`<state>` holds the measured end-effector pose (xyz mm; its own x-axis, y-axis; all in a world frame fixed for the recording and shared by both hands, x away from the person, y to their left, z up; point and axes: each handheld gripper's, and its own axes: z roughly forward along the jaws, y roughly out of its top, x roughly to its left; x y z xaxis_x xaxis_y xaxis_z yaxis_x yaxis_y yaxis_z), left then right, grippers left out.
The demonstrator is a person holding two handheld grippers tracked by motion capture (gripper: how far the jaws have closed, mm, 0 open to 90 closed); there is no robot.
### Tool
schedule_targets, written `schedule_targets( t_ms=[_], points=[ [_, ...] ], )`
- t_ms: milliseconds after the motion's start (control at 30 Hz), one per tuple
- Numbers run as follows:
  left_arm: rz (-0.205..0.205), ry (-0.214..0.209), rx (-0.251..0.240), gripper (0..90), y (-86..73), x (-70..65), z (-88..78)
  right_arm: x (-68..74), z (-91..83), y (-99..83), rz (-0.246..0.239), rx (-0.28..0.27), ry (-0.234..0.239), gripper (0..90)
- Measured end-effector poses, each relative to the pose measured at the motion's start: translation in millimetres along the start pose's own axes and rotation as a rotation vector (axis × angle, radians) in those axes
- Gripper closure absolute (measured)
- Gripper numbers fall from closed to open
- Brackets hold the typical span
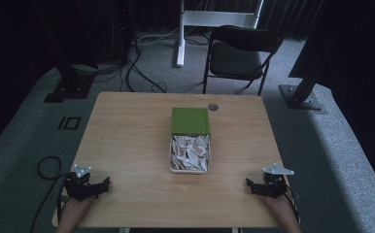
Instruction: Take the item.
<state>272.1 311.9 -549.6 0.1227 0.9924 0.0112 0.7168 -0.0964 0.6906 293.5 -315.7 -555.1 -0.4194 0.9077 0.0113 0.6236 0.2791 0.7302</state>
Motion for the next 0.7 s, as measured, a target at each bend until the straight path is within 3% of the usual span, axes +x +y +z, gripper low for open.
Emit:
schedule_targets(
  t_ms=[700],
  points=[
    [0.0, 0.0, 0.0, 0.7, 0.0, 0.0, 0.0, -0.8, -0.3, 0.4, -0.006, 0.005, 0.005, 11.3]
  ],
)
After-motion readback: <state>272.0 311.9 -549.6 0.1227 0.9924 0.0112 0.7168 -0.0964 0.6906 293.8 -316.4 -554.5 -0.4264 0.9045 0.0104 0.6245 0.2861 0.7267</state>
